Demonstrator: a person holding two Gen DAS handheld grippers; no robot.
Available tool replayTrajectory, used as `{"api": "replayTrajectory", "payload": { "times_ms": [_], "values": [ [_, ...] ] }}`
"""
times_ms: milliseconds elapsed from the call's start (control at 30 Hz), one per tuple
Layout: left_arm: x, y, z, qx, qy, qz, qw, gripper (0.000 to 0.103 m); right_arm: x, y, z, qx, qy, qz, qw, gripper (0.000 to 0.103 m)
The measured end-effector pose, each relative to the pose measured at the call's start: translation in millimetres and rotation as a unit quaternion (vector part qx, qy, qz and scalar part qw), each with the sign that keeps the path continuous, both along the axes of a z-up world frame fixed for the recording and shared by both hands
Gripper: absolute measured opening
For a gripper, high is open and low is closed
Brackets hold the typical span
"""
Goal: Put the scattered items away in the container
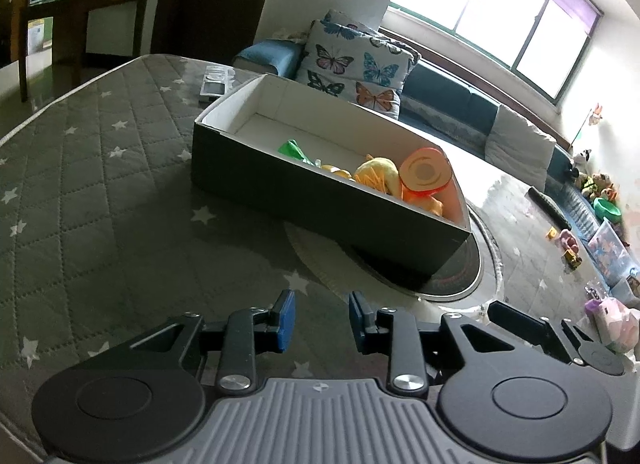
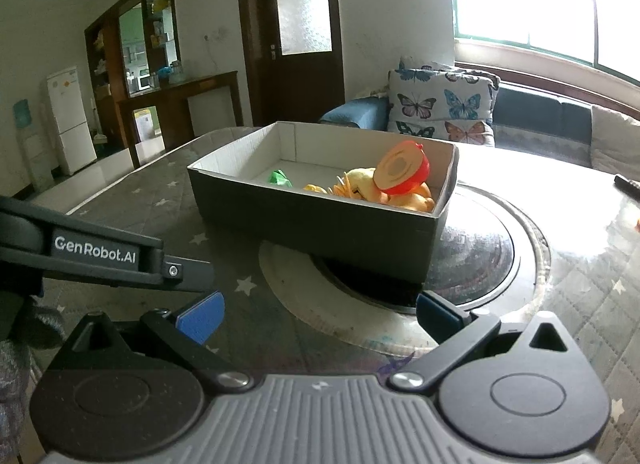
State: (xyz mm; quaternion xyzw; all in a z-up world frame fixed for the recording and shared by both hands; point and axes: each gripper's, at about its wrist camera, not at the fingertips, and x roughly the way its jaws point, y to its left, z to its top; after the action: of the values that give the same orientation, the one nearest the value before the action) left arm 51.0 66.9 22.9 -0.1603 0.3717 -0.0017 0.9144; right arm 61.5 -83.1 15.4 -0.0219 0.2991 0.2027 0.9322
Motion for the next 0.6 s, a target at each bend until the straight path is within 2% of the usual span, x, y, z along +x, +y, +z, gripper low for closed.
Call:
{"api": "replayTrajectory", "payload": {
  "times_ms": [300, 600],
  "values": [
    [5.4, -5.9, -4.6, 0.025, 0.013, -0.001, 0.9996, 0.032, 5.5, 1.8, -4.3, -0.003, 0.013, 0.0, 1.0, 0.103],
    [12.1, -3.5, -10.4, 0.031, 0.026, 0.006, 0.9992, 0.032, 10.1, 2.9, -8.1, -0.009, 0.022, -0.003, 1.0, 0.103]
  ]
}}
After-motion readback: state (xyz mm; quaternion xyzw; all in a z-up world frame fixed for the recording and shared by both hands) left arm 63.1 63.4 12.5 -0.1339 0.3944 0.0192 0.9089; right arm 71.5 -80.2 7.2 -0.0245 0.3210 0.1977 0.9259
